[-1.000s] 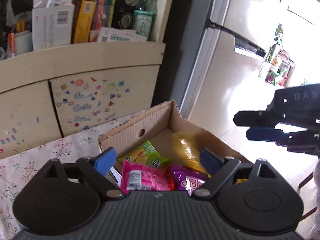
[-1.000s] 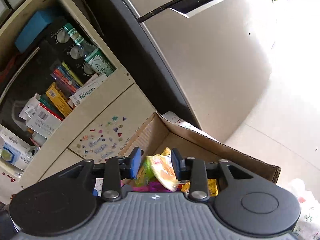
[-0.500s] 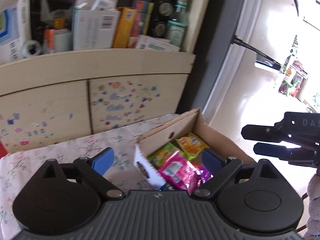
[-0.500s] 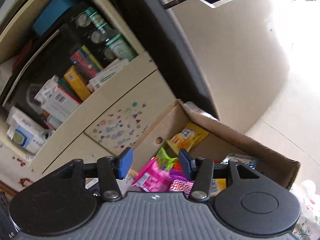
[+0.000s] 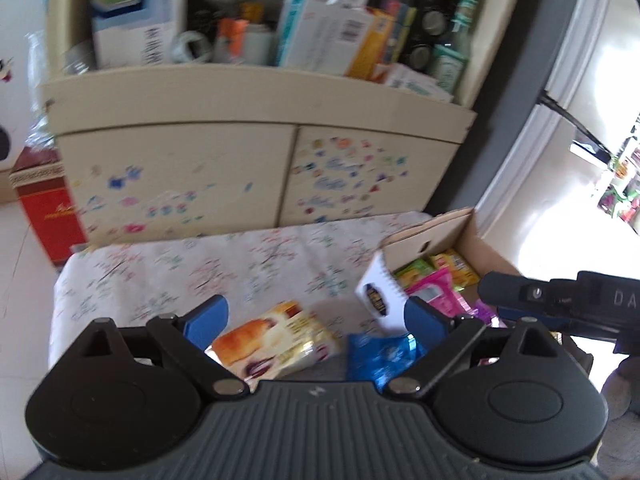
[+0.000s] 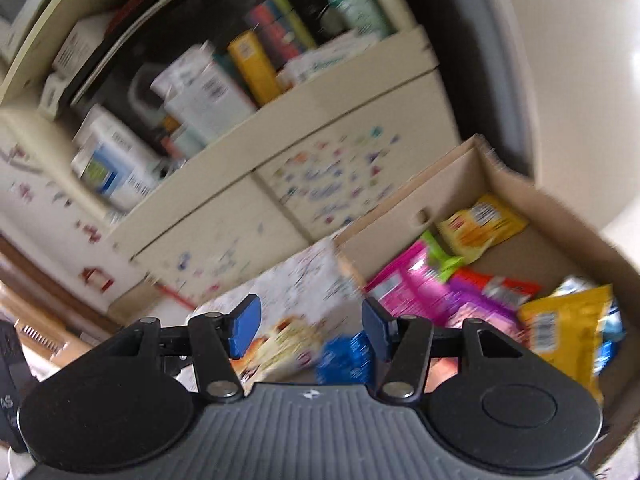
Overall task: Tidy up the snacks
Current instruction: 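Move the left tool to the white-blue packet while the right tool reaches the blue foil packet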
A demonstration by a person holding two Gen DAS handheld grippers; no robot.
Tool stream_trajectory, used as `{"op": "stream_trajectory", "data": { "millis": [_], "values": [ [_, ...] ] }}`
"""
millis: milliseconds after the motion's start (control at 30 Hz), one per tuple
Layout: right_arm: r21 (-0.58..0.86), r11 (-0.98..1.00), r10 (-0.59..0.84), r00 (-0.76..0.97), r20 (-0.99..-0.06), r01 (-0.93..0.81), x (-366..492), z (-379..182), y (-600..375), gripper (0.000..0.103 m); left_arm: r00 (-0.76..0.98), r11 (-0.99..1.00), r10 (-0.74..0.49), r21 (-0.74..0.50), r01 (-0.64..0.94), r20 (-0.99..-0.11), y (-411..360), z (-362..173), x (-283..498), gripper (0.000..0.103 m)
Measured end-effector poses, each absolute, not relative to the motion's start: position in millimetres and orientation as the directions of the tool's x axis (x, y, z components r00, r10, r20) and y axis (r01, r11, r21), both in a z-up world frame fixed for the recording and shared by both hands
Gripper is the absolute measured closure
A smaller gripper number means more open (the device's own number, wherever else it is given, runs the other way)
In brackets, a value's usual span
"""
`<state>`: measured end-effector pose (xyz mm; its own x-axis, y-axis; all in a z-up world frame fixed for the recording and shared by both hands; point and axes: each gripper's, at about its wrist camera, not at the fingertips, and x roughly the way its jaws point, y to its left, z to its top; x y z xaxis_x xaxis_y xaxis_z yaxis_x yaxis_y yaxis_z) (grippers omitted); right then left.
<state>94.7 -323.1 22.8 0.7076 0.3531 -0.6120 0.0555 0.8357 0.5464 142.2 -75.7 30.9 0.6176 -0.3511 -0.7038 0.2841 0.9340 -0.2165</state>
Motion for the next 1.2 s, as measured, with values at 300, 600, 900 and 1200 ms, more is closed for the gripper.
{"op": "stream_trajectory", "data": {
  "millis": [300, 600, 900, 1200],
  "values": [
    [0.561, 0.824, 0.402, 0.61, -0.683, 0.085, 103.3, -11.7, -300.9, 0.041, 0.594, 0.95, -0.305, -0.191, 0.249, -0.744, -41.0, 15.2, 133.3, 0.008],
    [0.462, 0.882, 0.328, 0.579, -0.747, 0.096, 111.8, -29.5, -278.2, 0.04, 0.549, 0.955, -0.285, -0.186, 0.23, -0.786, -17.1, -4.2, 129.4, 0.008],
    [0.553, 0.831, 0.462, 0.477, -0.747, 0.062, 114.0, -45.7, -260.7, 0.037, 0.492, 0.961, -0.263, -0.18, 0.209, -0.83, 3.7, -26.4, 127.0, 0.008],
    [0.522, 0.851, 0.475, 0.497, -0.726, -0.05, 113.9, -26.3, -249.5, 0.035, 0.45, 0.947, -0.26, -0.134, 0.291, -0.854, -6.6, -37.7, 116.2, 0.008]
  ]
}}
